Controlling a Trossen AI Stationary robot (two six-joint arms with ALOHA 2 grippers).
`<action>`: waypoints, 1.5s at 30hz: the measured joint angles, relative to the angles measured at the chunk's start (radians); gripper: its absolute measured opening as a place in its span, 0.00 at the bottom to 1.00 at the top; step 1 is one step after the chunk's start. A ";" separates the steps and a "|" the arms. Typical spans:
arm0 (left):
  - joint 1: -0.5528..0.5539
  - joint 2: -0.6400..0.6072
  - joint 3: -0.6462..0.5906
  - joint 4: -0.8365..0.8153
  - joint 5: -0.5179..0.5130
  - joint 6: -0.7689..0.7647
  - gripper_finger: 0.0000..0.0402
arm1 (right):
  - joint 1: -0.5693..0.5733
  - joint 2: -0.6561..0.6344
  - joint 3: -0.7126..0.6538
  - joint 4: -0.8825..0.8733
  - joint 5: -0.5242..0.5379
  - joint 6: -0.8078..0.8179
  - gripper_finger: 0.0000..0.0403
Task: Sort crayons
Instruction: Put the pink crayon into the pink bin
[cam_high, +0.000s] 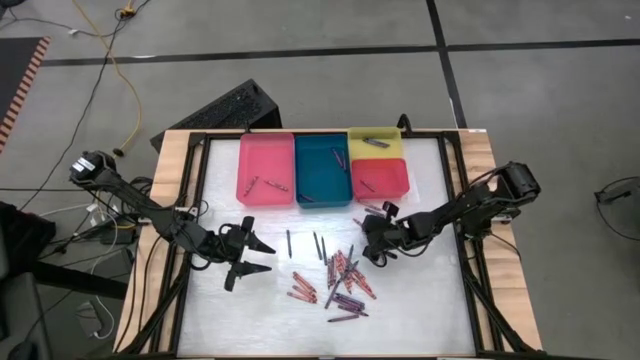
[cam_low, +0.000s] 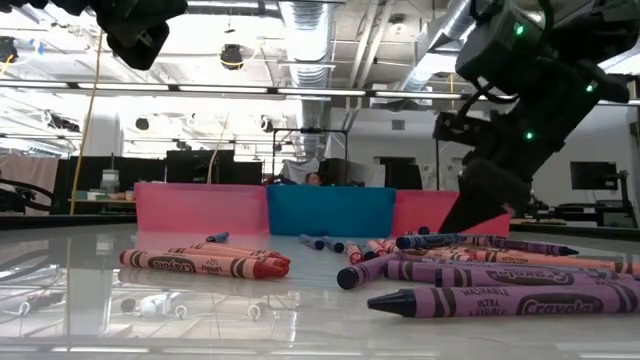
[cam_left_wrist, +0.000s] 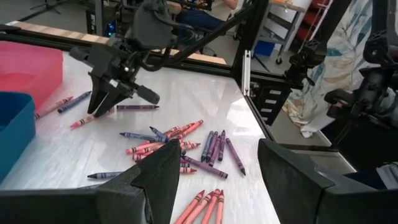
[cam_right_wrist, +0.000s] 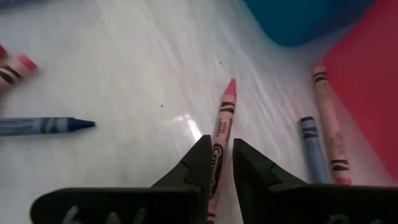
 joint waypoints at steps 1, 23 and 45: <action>0.000 0.000 0.000 -0.005 0.000 -0.002 0.51 | 0.000 0.009 0.000 -0.003 -0.001 0.003 0.19; 0.000 -0.002 0.000 0.015 -0.059 0.002 0.51 | -0.006 0.056 0.000 0.056 -0.025 0.105 0.02; 0.163 -0.335 0.003 -0.257 -0.176 0.057 0.51 | -0.032 0.033 0.019 0.123 -0.075 0.083 0.00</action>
